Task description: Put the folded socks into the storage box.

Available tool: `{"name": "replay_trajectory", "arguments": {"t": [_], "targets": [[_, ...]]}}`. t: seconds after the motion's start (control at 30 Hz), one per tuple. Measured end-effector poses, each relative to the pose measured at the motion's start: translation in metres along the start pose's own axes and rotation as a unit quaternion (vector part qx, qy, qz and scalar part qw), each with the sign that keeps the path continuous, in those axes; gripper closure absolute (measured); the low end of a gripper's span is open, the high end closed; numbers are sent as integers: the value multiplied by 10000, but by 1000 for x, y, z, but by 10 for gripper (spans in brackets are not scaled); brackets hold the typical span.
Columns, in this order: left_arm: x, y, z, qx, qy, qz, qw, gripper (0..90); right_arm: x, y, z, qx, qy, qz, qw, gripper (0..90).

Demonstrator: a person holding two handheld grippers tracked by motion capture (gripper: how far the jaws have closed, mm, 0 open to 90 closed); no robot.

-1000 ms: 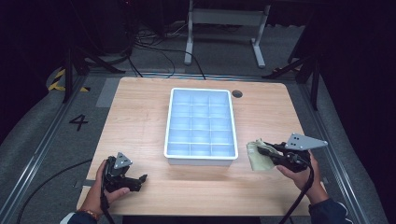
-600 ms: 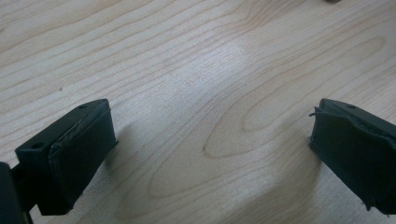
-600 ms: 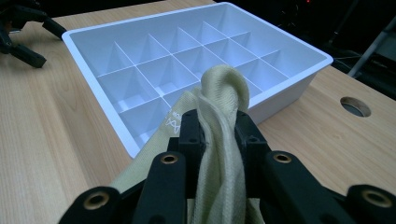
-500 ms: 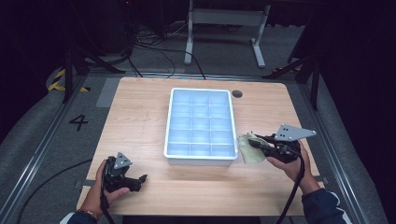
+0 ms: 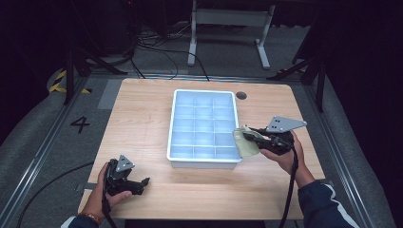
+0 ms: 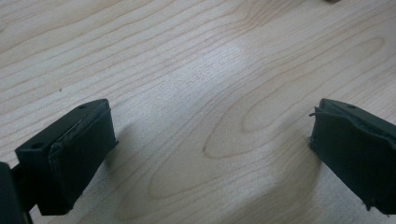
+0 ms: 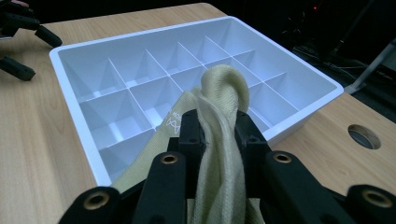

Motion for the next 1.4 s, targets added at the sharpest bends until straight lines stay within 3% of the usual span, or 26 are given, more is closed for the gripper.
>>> {"name": "replay_trajectory", "arguments": {"t": [0.53,0.93,1.17,1.4], "targets": [[0,0,0,-9,-21,25,10000,2,20,8,39,-166,-319,-179,9992,767],[0,-1,0,-18,-20,37,10000,2,19,12,65,-317,-604,-256,9973,768],[0,-1,0,-17,-18,35,10000,2,18,10,77,-353,-832,-429,9950,770],[0,0,0,-20,-19,30,10000,2,14,3,88,-354,-1136,-725,9902,771]]}}
Point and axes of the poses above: each handheld gripper's, and its own axes: z roughly forward along the jaws, x roughly out of its top, y roughly to its right, the point moved 5 cm from there along z, roughly forward along the jaws, and after that the axes turned 6 degrees about -y, right-handed, at the moved point
